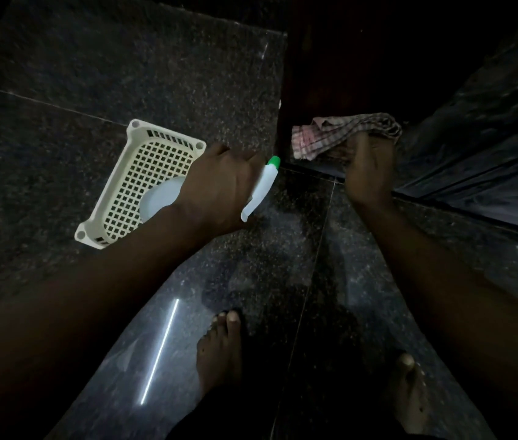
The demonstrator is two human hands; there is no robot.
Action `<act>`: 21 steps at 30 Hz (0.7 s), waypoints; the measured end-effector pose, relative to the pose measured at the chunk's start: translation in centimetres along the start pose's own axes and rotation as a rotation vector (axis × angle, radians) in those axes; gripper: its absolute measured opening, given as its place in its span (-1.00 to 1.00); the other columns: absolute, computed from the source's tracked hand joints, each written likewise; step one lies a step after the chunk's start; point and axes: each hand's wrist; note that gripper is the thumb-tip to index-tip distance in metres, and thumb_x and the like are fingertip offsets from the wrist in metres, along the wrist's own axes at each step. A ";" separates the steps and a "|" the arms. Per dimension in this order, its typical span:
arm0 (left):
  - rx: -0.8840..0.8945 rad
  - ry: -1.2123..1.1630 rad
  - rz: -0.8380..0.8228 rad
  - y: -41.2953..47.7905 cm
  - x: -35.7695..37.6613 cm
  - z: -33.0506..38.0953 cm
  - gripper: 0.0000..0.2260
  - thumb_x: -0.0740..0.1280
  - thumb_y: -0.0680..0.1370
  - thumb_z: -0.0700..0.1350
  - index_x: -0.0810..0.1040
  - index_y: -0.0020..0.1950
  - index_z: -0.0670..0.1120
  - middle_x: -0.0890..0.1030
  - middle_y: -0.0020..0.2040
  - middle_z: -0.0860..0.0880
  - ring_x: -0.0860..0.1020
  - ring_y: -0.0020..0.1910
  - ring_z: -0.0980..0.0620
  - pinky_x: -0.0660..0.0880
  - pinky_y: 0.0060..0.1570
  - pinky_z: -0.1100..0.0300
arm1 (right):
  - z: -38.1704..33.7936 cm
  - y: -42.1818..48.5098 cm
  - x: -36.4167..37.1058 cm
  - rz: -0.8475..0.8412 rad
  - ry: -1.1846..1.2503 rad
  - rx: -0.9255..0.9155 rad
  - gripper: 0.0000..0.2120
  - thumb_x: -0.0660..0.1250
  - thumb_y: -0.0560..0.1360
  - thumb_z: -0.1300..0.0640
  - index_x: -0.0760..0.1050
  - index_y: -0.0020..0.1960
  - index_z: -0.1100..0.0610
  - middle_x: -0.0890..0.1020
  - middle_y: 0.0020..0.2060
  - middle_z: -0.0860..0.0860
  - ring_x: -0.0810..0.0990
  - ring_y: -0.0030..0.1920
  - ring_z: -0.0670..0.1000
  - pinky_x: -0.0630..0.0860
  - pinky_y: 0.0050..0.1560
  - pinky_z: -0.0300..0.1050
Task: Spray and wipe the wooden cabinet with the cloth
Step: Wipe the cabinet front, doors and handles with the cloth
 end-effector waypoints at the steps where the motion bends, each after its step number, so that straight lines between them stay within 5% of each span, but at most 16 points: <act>1: 0.004 0.014 -0.005 0.0 0.3 0.1 -0.68 0.09 0.39 -0.08 0.40 0.11 -0.09 0.54 -0.11 -0.08 0.52 -0.19 -0.15 0.31 -0.10 0.03 | 0.3 0.1 -0.1 -0.002 0.023 0.018 -0.52 0.13 0.50 -0.05 0.58 0.03 0.35 0.64 -0.02 0.19 0.62 -0.02 0.12 0.48 -0.01 -0.20; 5: -0.029 -0.028 -0.027 0.2 1.4 0.3 -0.73 0.11 0.36 -0.06 0.40 0.02 -0.07 0.56 -0.09 -0.07 0.53 -0.16 -0.13 0.35 -0.02 0.02 | 1.9 0.3 -0.8 0.033 0.011 0.082 -0.49 0.09 0.55 0.02 0.48 0.29 0.37 0.58 0.23 0.25 0.59 0.18 0.19 0.54 0.14 -0.16; 9: 0.006 -0.064 0.062 0.2 2.1 1.3 -0.83 0.24 0.32 -0.16 0.43 -0.11 -0.13 0.57 -0.22 -0.14 0.53 -0.30 -0.17 0.41 -0.11 0.01 | 4.0 0.3 -1.0 -0.019 0.000 0.129 -0.56 0.14 0.48 -0.10 0.56 0.17 0.15 0.62 0.15 0.18 0.60 0.17 0.24 0.55 0.20 0.22; 13: 0.000 -0.095 0.050 0.3 2.1 2.0 -0.81 0.35 0.23 -0.22 0.46 -0.19 -0.17 0.57 -0.32 -0.17 0.52 -0.40 -0.17 0.44 -0.20 0.03 | 6.5 0.6 -1.9 -0.030 -0.115 0.158 -0.52 0.13 0.49 -0.13 0.62 0.01 0.23 0.64 -0.05 0.33 0.62 0.01 0.34 0.52 0.08 0.35; 18: 0.043 0.017 0.068 0.7 3.3 2.3 -0.96 0.23 0.43 -0.16 0.43 -0.15 -0.11 0.53 -0.34 -0.10 0.49 -0.42 -0.14 0.31 -0.25 0.11 | 5.9 0.8 -2.1 -0.048 -0.171 0.110 -0.68 0.14 0.50 -0.12 0.67 -0.15 -0.14 0.67 -0.12 0.15 0.66 -0.04 0.21 0.57 0.06 0.30; 21: 0.015 0.039 0.029 0.9 4.2 2.4 -0.72 -0.09 0.52 -0.10 0.40 -0.14 -0.07 0.52 -0.29 -0.07 0.49 -0.35 -0.14 0.24 -0.19 0.10 | 5.7 0.8 -1.9 -0.011 -0.127 0.102 -0.69 0.16 0.49 -0.12 0.66 -0.23 -0.16 0.66 -0.14 0.13 0.66 -0.03 0.23 0.57 0.03 0.34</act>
Point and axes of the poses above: each hand's wrist, its own y-axis towards the middle knuckle, its own x-axis out of the palm, z = x × y
